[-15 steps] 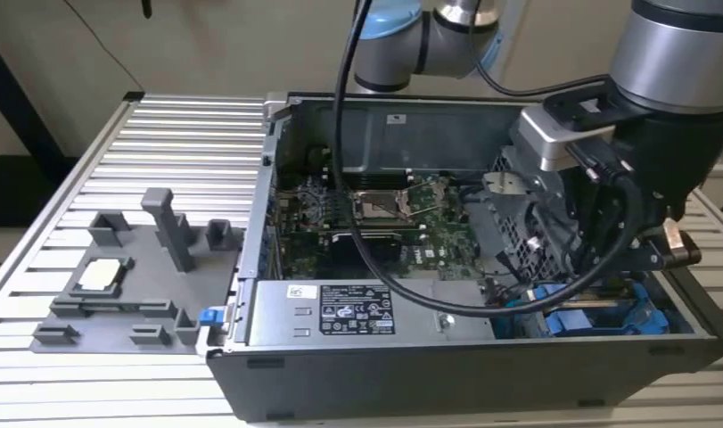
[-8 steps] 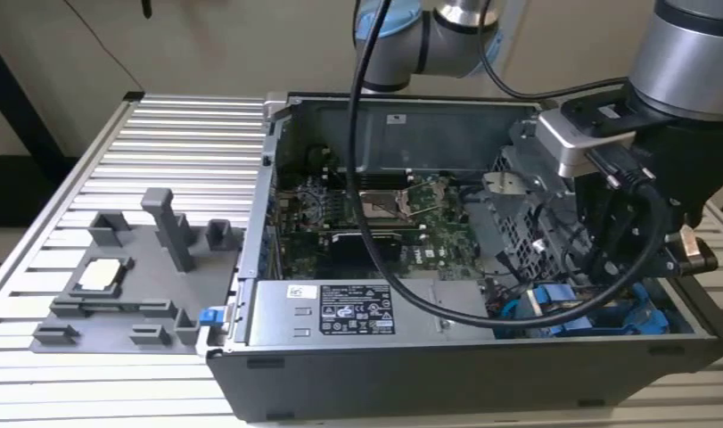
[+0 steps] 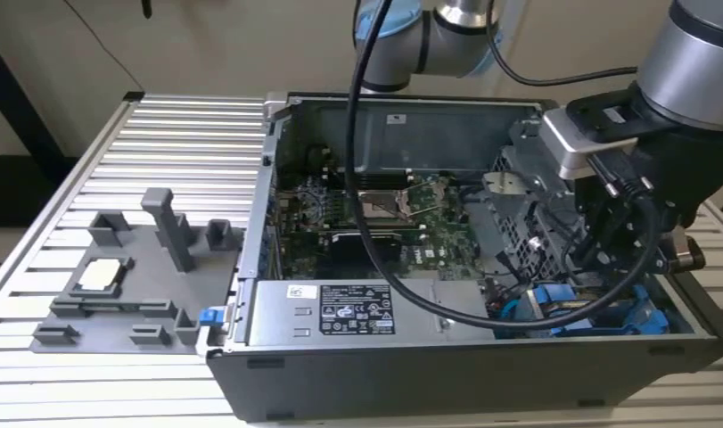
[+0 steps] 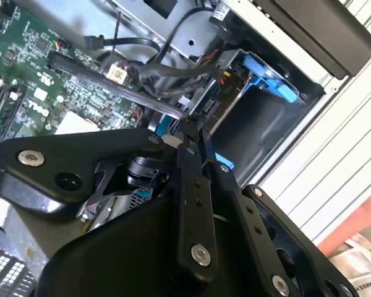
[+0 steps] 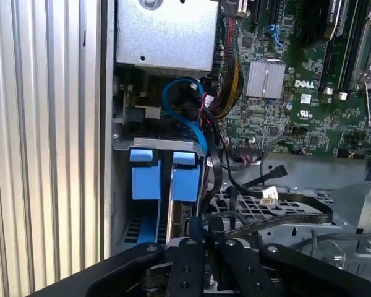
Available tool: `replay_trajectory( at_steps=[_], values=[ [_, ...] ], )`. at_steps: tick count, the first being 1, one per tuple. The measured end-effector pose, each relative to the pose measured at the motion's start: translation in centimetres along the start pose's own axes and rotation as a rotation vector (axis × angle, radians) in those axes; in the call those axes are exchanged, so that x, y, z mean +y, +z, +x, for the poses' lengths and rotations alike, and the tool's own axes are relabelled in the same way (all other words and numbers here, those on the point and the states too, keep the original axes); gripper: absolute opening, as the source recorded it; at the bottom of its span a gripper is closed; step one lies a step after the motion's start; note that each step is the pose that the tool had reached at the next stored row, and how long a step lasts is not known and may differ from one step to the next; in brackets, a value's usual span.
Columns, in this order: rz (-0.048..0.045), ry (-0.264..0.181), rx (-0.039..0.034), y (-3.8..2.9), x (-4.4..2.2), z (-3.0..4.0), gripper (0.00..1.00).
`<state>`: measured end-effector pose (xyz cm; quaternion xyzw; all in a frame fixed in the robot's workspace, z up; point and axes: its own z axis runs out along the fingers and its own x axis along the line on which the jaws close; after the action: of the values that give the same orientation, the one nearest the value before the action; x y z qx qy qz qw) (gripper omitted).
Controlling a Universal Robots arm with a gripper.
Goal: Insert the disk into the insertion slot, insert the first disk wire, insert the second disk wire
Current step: 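Insert the second disk wire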
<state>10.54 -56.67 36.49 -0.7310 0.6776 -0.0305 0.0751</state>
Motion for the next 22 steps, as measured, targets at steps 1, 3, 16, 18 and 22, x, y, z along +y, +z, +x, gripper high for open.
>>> replay_trajectory(
  at_steps=[1, 3, 16, 18, 22],
  values=[
    [-0.0125, 0.001, -0.0011, 0.04, -0.18, 0.07, 0.16],
    [-0.0375, 0.003, -0.0028, 0.11, -0.59, 0.17, 0.16],
    [-0.1544, 0.011, -0.018, 0.59, -3.21, 0.76, 0.16],
    [-0.1553, 0.012, -0.0319, 0.63, -3.31, 0.87, 0.16],
    [-0.1554, 0.015, -0.0486, 0.63, -3.34, 1.22, 0.16]
  ],
)
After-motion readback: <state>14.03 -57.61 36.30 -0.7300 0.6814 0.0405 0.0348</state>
